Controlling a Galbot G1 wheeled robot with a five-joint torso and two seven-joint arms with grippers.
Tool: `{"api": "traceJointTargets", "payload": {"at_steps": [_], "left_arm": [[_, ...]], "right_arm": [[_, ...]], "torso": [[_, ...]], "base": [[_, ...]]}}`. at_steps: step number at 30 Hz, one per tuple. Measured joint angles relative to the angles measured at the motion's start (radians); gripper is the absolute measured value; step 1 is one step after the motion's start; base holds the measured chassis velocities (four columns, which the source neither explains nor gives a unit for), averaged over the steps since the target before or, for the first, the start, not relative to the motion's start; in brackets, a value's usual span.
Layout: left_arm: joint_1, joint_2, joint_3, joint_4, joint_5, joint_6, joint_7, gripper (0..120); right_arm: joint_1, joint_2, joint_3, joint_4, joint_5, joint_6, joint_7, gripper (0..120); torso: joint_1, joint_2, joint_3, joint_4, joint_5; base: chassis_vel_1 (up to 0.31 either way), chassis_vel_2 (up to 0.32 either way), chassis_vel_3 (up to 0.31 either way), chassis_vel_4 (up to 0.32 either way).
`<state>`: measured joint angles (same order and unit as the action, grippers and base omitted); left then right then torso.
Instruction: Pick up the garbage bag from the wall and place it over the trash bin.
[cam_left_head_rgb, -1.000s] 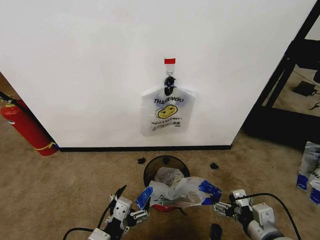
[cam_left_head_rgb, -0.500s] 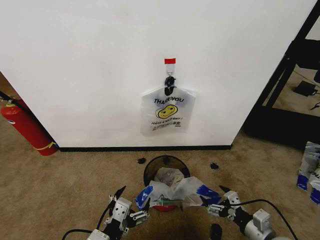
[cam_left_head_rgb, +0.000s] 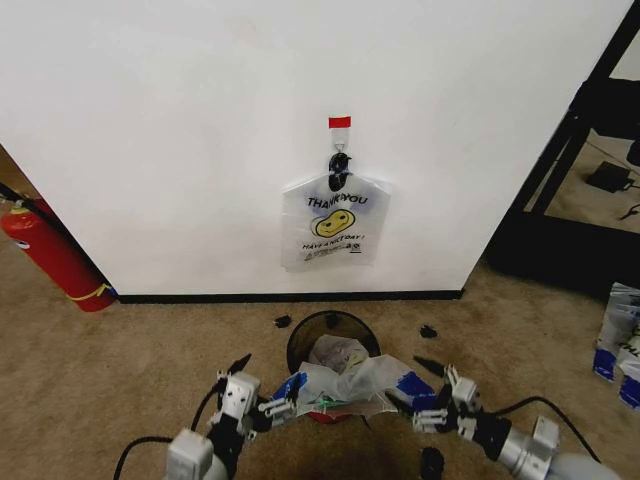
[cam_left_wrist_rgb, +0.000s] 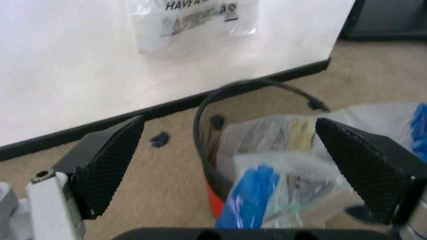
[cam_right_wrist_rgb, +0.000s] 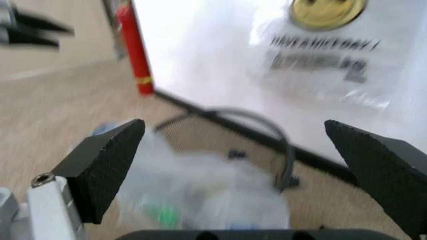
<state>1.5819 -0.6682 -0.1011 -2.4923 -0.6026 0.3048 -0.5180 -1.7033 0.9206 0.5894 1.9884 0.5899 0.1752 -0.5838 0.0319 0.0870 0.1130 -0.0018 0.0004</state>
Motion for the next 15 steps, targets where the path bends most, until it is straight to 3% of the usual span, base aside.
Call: {"api": "traceJointTargets", "payload": {"at_steps": [2,6,9,10,12,15], "left_arm": [[-0.157,0.028,0.031,0.042,-0.112,0.044,0.038,100],[-0.204,0.035,0.043,0.058,-0.137,0.057,0.052,100],[-0.404,0.055,0.122,0.135,-0.22,0.099,0.096,100],[-0.404,0.055,0.122,0.135,-0.22,0.099,0.096,100],[-0.597,0.057,0.215,0.219,-0.278,0.14,0.125,100],[-0.9,0.027,0.434,0.369,-0.367,0.235,0.157,100]], "right_arm": [[-0.021,0.02,0.026,0.028,0.033,0.008,0.044,100],[-0.027,0.027,0.033,0.036,0.038,0.009,0.057,100],[-0.049,0.051,0.063,0.063,0.057,0.011,0.112,100],[-0.049,0.051,0.063,0.063,0.057,0.011,0.112,100],[-0.07,0.069,0.088,0.084,0.077,0.011,0.149,100],[-0.106,0.086,0.134,0.118,0.102,0.008,0.191,100]], "torso": [[0.0,0.0,0.0,-0.0015,-0.0011],[0.0,0.0,0.0,-0.002,-0.001],[0.0,0.0,0.0,-0.0018,-0.0004],[0.0,0.0,0.0,-0.0018,-0.0004],[0.0,0.0,0.0,-0.0015,-0.0005],[0.0,0.0,0.0,-0.0015,-0.0003]], "base": [[0.0,0.0,0.0,0.0],[0.0,0.0,0.0,0.0],[0.0,0.0,0.0,0.0],[0.0,0.0,0.0,0.0],[0.0,0.0,0.0,0.0],[0.0,0.0,0.0,0.0]]}}
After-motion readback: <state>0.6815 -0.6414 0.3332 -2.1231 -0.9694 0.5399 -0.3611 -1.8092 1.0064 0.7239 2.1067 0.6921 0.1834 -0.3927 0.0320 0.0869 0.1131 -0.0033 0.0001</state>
